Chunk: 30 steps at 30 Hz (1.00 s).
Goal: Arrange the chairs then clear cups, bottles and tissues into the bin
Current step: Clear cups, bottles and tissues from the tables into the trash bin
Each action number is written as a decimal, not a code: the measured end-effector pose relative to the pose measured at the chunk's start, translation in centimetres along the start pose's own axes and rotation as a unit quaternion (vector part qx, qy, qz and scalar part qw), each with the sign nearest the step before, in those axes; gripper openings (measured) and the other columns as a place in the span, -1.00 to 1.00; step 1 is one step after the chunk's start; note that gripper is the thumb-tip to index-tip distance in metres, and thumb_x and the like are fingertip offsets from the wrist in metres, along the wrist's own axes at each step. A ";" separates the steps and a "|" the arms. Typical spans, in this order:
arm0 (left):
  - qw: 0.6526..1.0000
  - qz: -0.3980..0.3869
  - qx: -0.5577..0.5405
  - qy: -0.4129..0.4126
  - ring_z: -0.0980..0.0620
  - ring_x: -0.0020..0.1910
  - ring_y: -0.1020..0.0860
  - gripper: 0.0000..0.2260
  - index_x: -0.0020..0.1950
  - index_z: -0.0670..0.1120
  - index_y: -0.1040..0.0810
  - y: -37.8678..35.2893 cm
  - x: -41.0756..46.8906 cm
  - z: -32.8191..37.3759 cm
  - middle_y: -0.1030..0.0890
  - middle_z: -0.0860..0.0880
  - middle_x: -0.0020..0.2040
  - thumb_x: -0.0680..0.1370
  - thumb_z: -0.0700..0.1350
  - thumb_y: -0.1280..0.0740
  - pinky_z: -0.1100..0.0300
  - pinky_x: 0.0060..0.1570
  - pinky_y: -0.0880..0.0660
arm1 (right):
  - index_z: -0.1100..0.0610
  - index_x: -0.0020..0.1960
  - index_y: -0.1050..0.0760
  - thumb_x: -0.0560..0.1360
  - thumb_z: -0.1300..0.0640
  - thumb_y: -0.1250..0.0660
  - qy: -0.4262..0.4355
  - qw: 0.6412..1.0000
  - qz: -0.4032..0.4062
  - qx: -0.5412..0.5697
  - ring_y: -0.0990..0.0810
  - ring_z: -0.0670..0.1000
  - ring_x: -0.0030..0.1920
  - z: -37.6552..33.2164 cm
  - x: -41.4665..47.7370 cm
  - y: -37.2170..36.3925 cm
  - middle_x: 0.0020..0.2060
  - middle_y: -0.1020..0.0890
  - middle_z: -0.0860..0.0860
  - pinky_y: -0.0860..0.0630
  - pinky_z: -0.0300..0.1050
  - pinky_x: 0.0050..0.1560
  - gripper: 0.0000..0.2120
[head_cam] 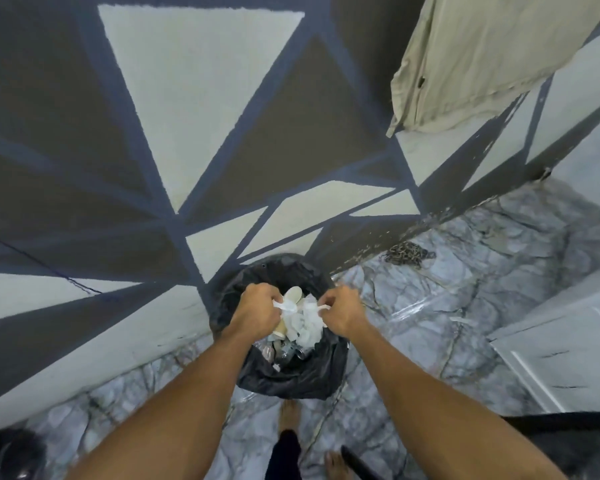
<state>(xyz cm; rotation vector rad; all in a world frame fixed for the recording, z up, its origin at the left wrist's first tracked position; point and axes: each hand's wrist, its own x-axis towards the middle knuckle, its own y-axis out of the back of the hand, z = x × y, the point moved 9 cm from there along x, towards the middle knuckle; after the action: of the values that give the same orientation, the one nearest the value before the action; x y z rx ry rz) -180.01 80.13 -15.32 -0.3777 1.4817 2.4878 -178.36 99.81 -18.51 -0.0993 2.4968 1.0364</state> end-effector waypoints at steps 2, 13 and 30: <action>1.000 -0.005 -0.006 0.003 -0.05 -0.05 -0.60 -0.81 0.02 -0.06 -0.68 -1.1 2.7 -1.1 -0.63 -0.09 0.05 0.44 -0.24 -0.42 0.16 -0.02 -0.57 | 0.14 -0.07 -0.69 0.40 0.32 -0.35 -0.034 0.999 0.000 0.013 -0.63 0.01 -0.21 1.0 1.9 -1.3 -0.10 -0.69 0.04 -0.58 -0.18 -0.22 -0.79; 0.996 -0.089 0.002 0.024 -0.17 0.02 -0.58 -0.64 0.23 -0.07 -0.61 -10.4 13.9 -4.4 -0.53 -0.18 0.19 0.43 -0.19 -0.44 0.07 0.06 -0.58 | 0.14 0.18 -0.63 0.42 0.16 -0.49 -0.163 0.981 -0.016 0.100 -0.65 0.03 0.07 7.1 11.9 -8.6 0.09 -0.67 0.07 -0.58 -0.09 0.16 -0.66; 0.998 -0.069 0.011 0.008 -0.14 0.02 -0.59 -0.67 0.16 -0.03 -0.64 -6.3 11.4 -1.2 -0.65 -0.10 0.06 0.40 -0.17 -0.37 -0.02 0.01 -0.60 | 0.05 0.18 -0.62 0.47 0.10 -0.39 -0.074 0.994 -0.080 -0.017 -0.62 0.00 0.15 3.4 10.6 -5.0 0.12 -0.67 -0.03 -0.51 -0.11 0.28 -0.72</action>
<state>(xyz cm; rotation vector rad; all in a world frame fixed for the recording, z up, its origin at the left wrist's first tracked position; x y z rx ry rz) -188.62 82.63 -24.79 -0.4798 1.4372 2.3642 -185.57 99.62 -28.35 -0.2211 2.2978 0.9828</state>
